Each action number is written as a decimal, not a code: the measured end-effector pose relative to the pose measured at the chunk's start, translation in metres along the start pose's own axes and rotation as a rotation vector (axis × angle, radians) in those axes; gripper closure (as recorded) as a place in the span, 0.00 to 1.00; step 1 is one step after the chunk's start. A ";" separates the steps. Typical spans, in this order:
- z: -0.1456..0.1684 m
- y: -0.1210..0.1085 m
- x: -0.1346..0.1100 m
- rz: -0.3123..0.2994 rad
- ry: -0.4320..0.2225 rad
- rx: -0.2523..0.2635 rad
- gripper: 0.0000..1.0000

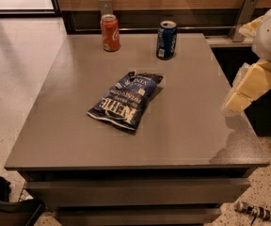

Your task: Knock coke can over

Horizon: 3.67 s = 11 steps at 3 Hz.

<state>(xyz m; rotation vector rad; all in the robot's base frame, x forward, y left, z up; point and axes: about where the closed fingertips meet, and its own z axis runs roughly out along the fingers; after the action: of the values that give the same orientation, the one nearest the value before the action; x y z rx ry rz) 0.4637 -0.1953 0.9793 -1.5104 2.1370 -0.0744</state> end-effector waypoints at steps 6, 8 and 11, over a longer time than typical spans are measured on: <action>0.055 -0.093 -0.127 0.578 -0.793 0.314 0.00; 0.060 -0.089 -0.141 0.543 -0.796 0.291 0.00; 0.205 -0.114 -0.236 0.547 -0.849 0.158 0.00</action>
Offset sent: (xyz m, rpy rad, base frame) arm 0.1576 0.0566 0.0244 0.8461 -0.5799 -0.1995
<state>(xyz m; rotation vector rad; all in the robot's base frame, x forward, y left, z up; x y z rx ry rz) 0.7102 0.0221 0.9289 -0.6294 1.6867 0.4891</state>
